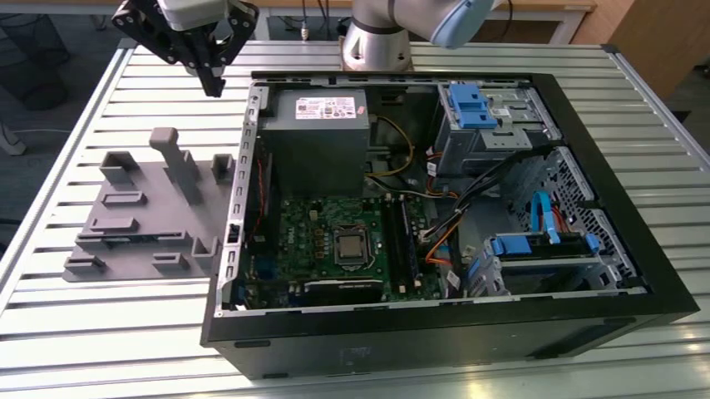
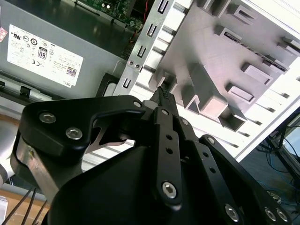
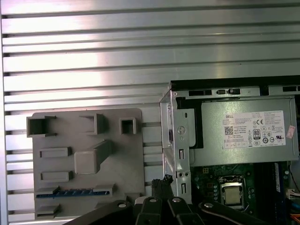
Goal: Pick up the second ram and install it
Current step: 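Reach for the second ram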
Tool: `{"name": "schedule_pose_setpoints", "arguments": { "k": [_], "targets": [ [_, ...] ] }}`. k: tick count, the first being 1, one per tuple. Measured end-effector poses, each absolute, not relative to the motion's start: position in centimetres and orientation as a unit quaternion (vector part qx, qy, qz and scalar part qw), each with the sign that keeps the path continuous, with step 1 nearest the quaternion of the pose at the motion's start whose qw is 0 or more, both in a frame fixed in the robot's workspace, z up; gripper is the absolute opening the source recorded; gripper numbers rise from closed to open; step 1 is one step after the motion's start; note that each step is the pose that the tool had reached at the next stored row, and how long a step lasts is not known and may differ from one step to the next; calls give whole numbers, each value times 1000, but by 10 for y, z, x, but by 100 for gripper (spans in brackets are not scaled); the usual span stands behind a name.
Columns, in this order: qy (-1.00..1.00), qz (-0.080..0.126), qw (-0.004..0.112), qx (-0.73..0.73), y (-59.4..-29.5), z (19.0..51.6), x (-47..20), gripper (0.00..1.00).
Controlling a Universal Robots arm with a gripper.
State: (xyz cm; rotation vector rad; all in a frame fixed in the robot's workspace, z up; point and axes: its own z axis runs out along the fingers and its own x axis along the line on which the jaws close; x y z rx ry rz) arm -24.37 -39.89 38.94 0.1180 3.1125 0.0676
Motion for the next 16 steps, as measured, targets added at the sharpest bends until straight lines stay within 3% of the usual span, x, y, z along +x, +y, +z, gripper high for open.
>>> {"name": "schedule_pose_setpoints", "arguments": {
  "k": [16],
  "targets": [
    [999,22,13,38,-399,389,-252,11]
  ]
}}
